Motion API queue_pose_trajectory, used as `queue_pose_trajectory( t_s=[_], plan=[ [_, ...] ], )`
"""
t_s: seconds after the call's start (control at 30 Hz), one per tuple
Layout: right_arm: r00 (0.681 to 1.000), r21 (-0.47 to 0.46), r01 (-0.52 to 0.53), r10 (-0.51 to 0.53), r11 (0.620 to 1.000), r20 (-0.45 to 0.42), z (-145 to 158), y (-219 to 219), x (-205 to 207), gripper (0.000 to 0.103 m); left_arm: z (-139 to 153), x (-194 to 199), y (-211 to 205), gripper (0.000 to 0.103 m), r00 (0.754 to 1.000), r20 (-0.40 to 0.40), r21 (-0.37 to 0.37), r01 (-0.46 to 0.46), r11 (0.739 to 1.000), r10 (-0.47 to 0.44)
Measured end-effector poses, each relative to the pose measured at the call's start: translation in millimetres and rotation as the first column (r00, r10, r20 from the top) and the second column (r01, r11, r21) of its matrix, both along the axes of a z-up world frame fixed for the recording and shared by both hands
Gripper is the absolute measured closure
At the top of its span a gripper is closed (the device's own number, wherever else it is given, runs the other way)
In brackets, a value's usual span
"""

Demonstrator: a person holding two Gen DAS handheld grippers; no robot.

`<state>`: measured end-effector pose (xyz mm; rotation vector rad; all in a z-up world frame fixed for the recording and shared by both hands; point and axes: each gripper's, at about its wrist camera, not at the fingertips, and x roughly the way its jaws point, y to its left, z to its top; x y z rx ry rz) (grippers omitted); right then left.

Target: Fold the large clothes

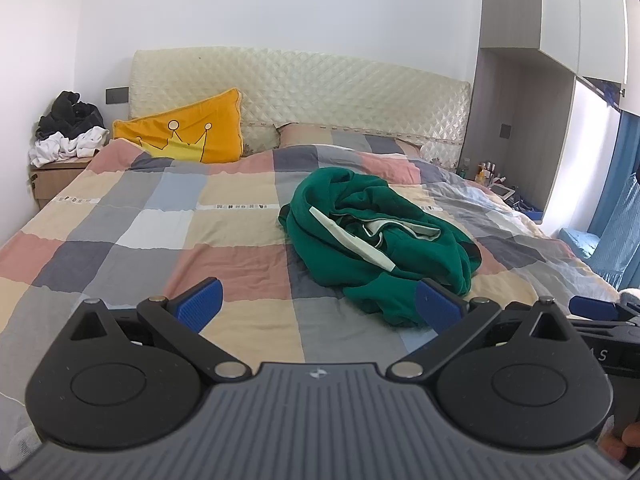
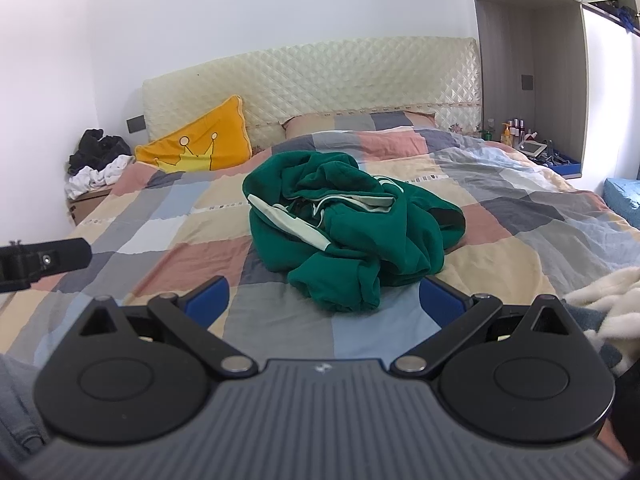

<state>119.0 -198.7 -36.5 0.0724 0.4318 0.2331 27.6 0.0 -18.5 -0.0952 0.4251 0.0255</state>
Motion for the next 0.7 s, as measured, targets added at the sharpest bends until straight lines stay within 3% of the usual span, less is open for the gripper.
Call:
queue_pose_trajectory(
  t_s=[0.7],
  plan=[
    [1.000,-0.012,0.000,0.000,1.000,-0.027,-6,10,9,0.000,-10,14,7,0.000,1.000,-0.013,-0.007,-0.013,1.000,0.013]
  ],
)
